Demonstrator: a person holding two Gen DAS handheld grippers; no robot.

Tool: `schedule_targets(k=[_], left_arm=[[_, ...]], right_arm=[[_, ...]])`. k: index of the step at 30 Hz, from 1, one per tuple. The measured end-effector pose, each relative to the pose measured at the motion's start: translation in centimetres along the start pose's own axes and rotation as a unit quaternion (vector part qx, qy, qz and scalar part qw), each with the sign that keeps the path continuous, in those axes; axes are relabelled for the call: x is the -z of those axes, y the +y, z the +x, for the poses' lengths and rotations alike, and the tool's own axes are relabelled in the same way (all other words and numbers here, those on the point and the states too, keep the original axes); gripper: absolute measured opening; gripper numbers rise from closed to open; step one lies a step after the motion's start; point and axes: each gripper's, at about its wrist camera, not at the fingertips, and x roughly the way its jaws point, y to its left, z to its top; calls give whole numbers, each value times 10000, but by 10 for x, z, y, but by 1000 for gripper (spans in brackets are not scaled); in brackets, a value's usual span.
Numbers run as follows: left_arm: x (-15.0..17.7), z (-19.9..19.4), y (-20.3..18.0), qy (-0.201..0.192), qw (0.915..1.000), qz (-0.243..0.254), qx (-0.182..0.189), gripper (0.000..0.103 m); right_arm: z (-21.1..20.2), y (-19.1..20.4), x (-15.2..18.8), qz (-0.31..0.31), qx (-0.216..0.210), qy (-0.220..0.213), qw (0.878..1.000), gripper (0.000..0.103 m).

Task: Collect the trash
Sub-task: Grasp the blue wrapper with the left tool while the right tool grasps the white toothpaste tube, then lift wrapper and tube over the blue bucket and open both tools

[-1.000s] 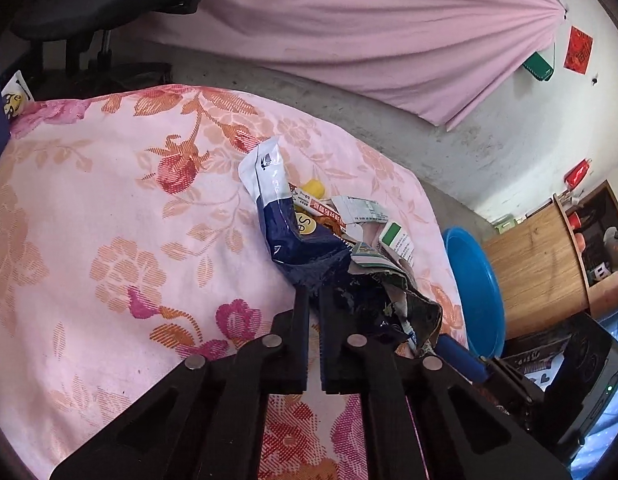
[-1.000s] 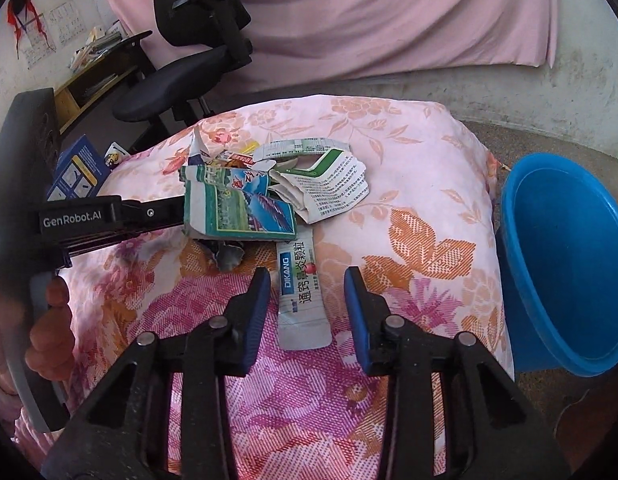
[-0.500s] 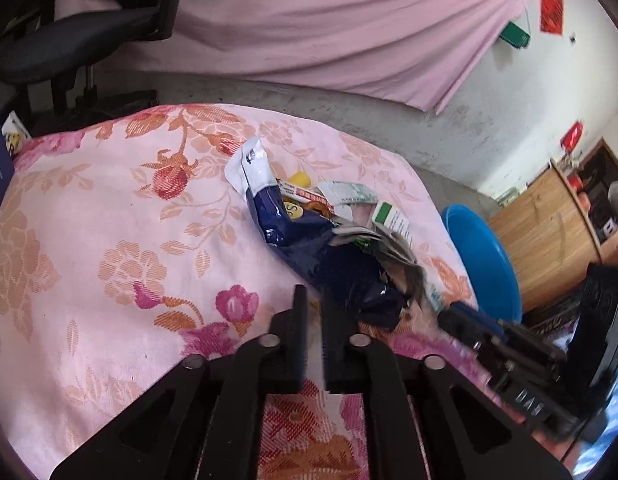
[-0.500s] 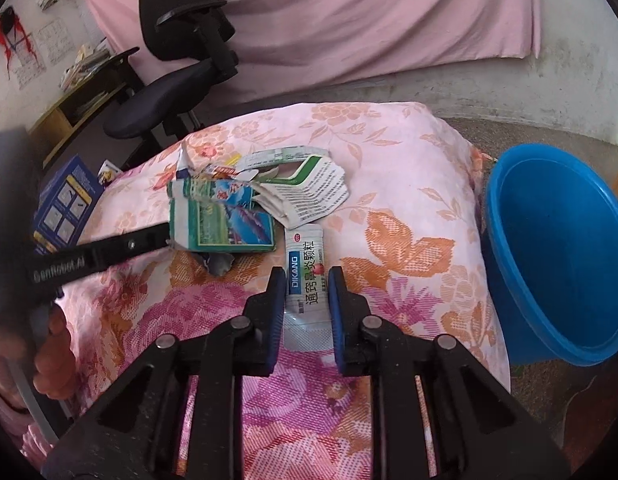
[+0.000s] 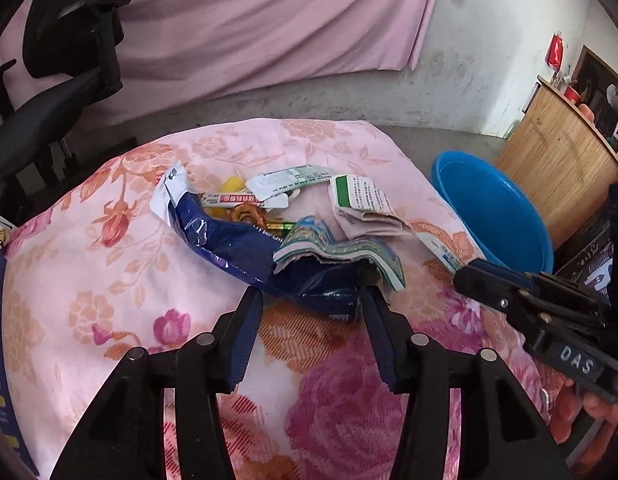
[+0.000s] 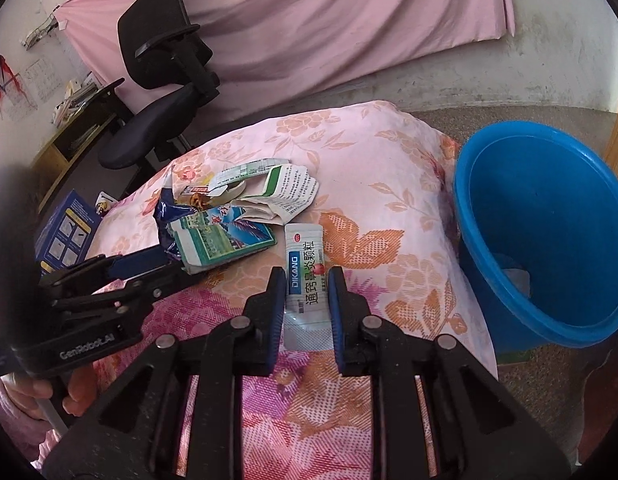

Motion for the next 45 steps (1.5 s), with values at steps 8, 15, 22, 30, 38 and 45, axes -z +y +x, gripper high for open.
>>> schedule_targets(k=[8, 15, 22, 30, 38, 45], left_arm=[[-7, 12, 0, 1, 9998, -160, -84, 45], [-2, 6, 15, 8, 9980, -571, 259, 12], [-1, 1, 25, -28, 9962, -773, 412, 2], [18, -39, 29, -540, 9967, -557, 216, 1], [29, -88, 10, -1724, 9849, 44, -150, 1], [17, -129, -25, -2792, 9588, 520, -111, 1]], right_arm=[[1, -3, 2, 20, -98, 45, 9999, 50], [3, -4, 2, -12, -137, 100, 9999, 50], [5, -4, 1, -6, -165, 123, 9998, 50], [-4, 10, 3, -394, -164, -127, 9990, 49], [-48, 26, 12, -750, -90, -1361, 9878, 49], [-111, 35, 26, -1135, 251, -3269, 9379, 49]])
